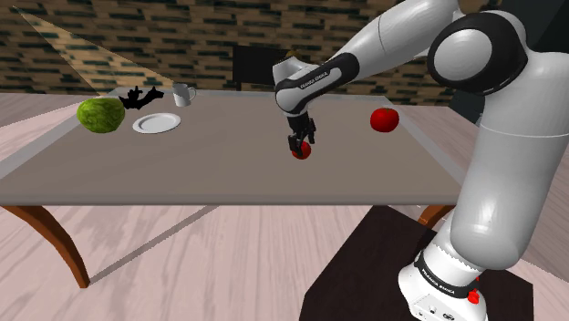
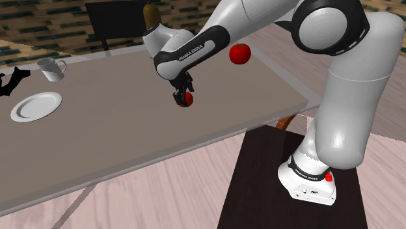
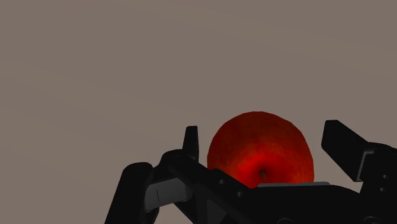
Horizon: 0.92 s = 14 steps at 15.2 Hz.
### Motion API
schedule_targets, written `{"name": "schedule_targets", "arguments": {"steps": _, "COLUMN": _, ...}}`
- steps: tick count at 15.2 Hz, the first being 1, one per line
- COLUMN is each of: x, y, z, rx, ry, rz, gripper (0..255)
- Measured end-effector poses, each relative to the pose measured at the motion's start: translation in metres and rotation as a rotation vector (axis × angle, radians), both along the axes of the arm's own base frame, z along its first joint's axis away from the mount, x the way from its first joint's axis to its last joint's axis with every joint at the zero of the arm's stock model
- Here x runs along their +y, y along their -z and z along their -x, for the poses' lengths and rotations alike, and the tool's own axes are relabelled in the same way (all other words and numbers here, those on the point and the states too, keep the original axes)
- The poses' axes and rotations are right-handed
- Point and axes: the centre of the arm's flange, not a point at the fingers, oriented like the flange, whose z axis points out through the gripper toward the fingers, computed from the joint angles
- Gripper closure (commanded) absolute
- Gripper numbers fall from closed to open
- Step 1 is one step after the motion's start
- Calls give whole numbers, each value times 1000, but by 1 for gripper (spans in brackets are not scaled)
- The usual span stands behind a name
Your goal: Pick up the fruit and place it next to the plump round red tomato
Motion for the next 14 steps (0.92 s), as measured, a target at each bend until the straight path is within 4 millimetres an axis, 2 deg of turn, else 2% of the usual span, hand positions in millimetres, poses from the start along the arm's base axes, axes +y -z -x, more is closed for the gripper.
{"name": "schedule_targets", "arguments": {"steps": 10, "x": 0, "y": -1, "z": 0, "rx": 0, "ry": 0, "rz": 0, "gripper": 255}}
{"name": "schedule_targets", "arguments": {"steps": 14, "x": 1, "y": -17, "z": 0, "rx": 0, "ry": 0, "rz": 0, "gripper": 255}}
